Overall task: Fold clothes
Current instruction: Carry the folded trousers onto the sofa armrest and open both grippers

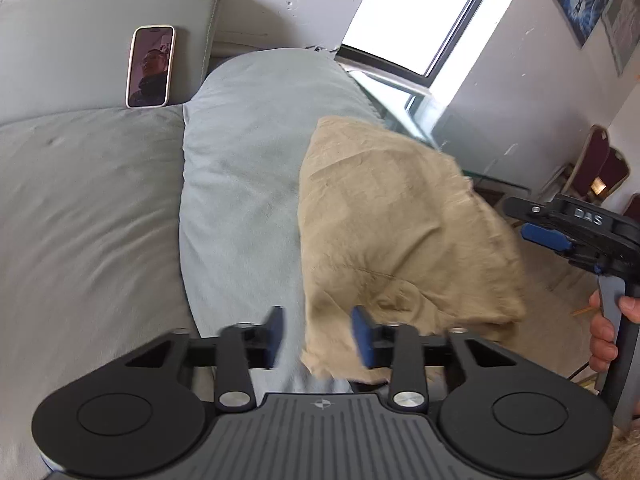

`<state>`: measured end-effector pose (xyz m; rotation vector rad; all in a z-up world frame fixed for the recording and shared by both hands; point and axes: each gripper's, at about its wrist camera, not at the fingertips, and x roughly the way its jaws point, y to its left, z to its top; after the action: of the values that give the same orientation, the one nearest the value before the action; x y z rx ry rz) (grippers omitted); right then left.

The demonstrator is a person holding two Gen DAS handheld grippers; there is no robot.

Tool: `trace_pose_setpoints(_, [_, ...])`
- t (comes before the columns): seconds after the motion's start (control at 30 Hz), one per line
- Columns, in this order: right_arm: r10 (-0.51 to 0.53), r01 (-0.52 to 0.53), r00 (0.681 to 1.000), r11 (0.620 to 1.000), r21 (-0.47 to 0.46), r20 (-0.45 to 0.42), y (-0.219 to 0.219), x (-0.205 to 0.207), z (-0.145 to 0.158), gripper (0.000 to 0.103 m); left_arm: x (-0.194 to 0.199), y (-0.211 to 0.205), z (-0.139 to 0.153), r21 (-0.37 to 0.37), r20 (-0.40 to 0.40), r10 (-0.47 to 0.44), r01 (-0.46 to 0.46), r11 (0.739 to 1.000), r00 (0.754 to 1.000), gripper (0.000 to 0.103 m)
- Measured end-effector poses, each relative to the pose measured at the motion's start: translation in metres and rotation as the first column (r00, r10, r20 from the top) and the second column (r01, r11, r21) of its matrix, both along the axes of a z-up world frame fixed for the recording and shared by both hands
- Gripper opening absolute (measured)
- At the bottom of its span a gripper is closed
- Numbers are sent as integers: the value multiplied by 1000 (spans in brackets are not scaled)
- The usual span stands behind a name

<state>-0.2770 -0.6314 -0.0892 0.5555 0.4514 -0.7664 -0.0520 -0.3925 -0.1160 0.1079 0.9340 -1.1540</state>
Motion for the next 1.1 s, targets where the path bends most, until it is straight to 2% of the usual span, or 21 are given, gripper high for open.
trace_pose_setpoints(0.03, [-3, 3, 999, 1000, 7, 35, 6, -10, 5, 63, -2, 3, 4, -28, 1, -1, 1, 1000, 1000, 12])
trace_pose_setpoints(0.1, [-7, 5, 995, 1000, 22, 101, 18, -27, 15, 46, -11, -1, 11, -77, 52, -14, 18, 997, 999, 11])
trace_pose_setpoints(0.13, [7, -11, 993, 999, 35, 121, 25, -29, 16, 28, -17, -6, 14, -98, 92, -23, 32, 995, 995, 11])
trace_pose_setpoints(0.17, [25, -29, 992, 999, 33, 124, 33, -26, 16, 19, -22, -12, 17, -114, 130, -33, 48, 992, 991, 11])
trace_pose_setpoints(0.2, [50, -51, 994, 999, 13, 97, 41, -19, 14, 20, -26, -21, 17, -112, 163, -47, 66, 992, 986, 12])
trace_pose_setpoints(0.27, [103, -104, 994, 993, -53, -24, 57, 2, 2, 20, -32, -43, 4, -62, 227, -72, 88, 994, 971, 12])
trace_pose_setpoints(0.3, [109, -119, 988, 989, -89, -106, 64, 15, -9, 20, -34, -55, -7, 5, 239, -97, 98, 995, 966, 12])
trace_pose_setpoints(0.37, [103, -152, 952, 977, -153, -287, 75, 35, -39, 15, -32, -76, -35, 152, 184, -133, 105, 983, 974, 12])
trace_pose_setpoints(0.4, [104, -175, 923, 971, -164, -369, 78, 43, -56, 15, -33, -78, -37, 172, 182, -137, 106, 979, 974, 12])
trace_pose_setpoints(0.43, [101, -192, 899, 965, -178, -426, 81, 48, -70, 15, -34, -81, -40, 191, 179, -141, 107, 976, 974, 12])
trace_pose_setpoints(0.5, [75, -176, 895, 965, -194, -439, 84, 51, -68, 15, -39, -82, -33, 219, 206, -152, 105, 970, 967, 12])
trace_pose_setpoints(0.57, [84, -154, 919, 976, -154, -385, 83, 47, -46, 22, -46, -77, -15, 231, 237, -155, 100, 968, 959, 18])
trace_pose_setpoints(0.6, [99, -147, 936, 982, -122, -339, 82, 42, -32, 25, -50, -72, -5, 225, 248, -151, 94, 970, 957, 31])
trace_pose_setpoints(0.63, [117, -145, 955, 986, -87, -274, 83, 33, -16, 34, -55, -65, 6, 216, 268, -142, 84, 973, 953, 38])
trace_pose_setpoints(0.67, [127, -143, 968, 988, -64, -214, 87, 24, 1, 47, -59, -60, 16, 210, 291, -133, 73, 975, 947, 53])
trace_pose_setpoints(0.7, [134, -146, 975, 988, -57, -180, 91, 18, 15, 53, -63, -55, 26, 205, 313, -126, 63, 977, 941, 65])
trace_pose_setpoints(0.73, [141, -150, 979, 987, -50, -147, 96, 11, 30, 62, -67, -50, 35, 205, 327, -125, 59, 977, 937, 69])
trace_pose_setpoints(0.8, [139, -144, 984, 989, -41, -111, 106, 0, 53, 71, -72, -40, 51, 202, 326, -120, 55, 978, 938, 74])
trace_pose_setpoints(0.87, [116, -117, 990, 993, -18, -86, 116, -11, 73, 89, -74, -30, 66, 180, 297, -105, 52, 982, 949, 79])
trace_pose_setpoints(1.0, [100, -98, 994, 995, 32, -51, 137, -30, 105, 97, -84, -12, 91, 132, 290, -99, 63, 989, 952, 93])
trace_pose_setpoints(1.1, [94, -92, 994, 995, 32, -62, 153, -37, 118, 103, -90, 0, 100, 114, 282, -85, 55, 992, 956, 94])
